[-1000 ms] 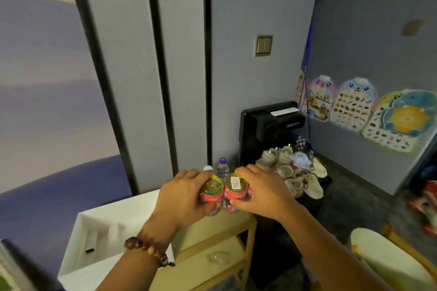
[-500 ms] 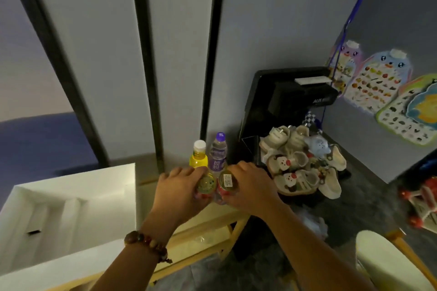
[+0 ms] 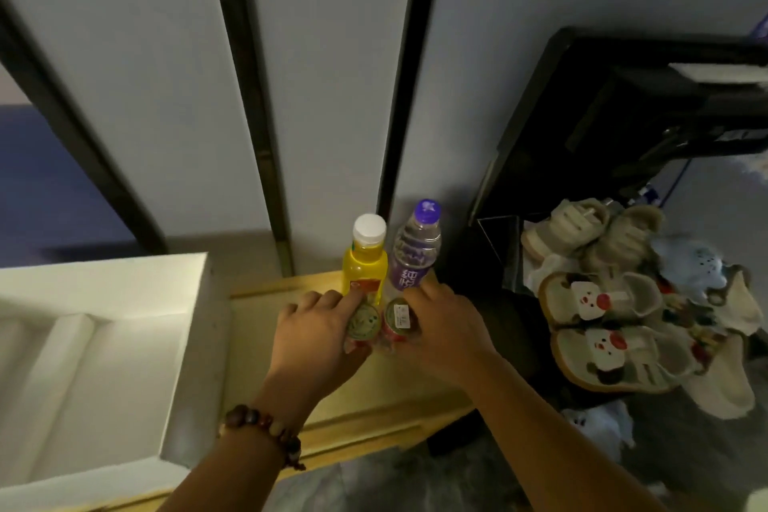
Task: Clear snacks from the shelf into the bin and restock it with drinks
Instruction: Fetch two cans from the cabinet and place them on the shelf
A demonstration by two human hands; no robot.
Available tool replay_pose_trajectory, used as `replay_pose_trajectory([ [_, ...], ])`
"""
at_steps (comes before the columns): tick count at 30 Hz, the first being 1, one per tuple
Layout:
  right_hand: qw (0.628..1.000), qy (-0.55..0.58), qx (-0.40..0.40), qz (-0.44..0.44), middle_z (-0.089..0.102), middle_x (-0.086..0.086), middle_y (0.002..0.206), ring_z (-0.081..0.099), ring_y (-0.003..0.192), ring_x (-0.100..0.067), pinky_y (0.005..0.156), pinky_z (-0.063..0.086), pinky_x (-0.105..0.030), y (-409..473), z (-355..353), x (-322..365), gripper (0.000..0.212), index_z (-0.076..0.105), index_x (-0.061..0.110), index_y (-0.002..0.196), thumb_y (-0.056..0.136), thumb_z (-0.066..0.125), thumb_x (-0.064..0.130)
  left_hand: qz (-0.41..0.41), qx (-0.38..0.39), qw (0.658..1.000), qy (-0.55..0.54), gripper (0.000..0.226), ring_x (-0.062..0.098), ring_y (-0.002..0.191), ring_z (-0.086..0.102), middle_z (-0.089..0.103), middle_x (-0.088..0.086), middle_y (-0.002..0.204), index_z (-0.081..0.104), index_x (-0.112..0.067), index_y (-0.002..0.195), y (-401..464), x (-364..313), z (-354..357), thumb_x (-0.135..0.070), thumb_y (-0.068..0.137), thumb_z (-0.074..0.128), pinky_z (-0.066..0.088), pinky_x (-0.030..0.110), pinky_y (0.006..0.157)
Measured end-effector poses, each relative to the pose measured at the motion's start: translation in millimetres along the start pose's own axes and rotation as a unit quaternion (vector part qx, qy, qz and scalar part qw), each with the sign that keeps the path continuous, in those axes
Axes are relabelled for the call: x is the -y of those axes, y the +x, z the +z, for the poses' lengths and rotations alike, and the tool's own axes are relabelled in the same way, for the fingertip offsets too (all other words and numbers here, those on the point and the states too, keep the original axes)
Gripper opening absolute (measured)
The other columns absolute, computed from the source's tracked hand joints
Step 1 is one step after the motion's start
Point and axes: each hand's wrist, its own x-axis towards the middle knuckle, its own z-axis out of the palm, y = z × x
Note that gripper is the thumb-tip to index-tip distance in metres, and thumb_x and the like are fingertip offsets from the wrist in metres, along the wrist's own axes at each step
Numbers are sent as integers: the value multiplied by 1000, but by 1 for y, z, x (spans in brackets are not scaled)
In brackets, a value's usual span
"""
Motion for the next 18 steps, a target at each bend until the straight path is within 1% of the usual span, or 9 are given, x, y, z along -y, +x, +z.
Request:
replay_pose_trajectory([
  [2,1000,20,7,-8,45,1,135,44,121,-20,98,42,-38,4,11,-5,72,37,26,130,72,60,63,-11,-4,1000,0,63,27,109,52,60,0,117,40,-31,127,2,2,13,-56,72,59,43,42,87],
  [5,1000,22,17,-14,49,1,130,45,118,-19,96,40,-36,4,22,-11,68,40,25,126,72,61,62,-15,-10,1000,3,63,28,105,55,64,1,110,46,-29,124,2,4,28,-53,69,64,44,43,84],
  [13,999,9,8,-31,49,-1,130,43,120,-21,99,40,-38,12,46,-19,65,39,22,128,76,62,53,-58,11,998,-23,63,25,111,50,59,-2,120,38,-33,131,1,7,50,-49,74,61,41,40,89],
  [15,999,8,8,-33,48,-2,130,43,120,-22,99,41,-38,13,48,-18,65,38,22,129,77,62,53,-61,2,998,-26,62,26,110,50,59,0,120,40,-31,131,-1,8,54,-47,75,62,41,41,89],
  [18,999,5,8,-33,47,-3,132,41,122,-23,100,40,-40,15,49,-17,64,36,20,131,79,60,49,-61,-10,998,-32,61,26,113,49,59,1,122,40,-28,131,2,9,57,-44,76,62,39,42,93],
])
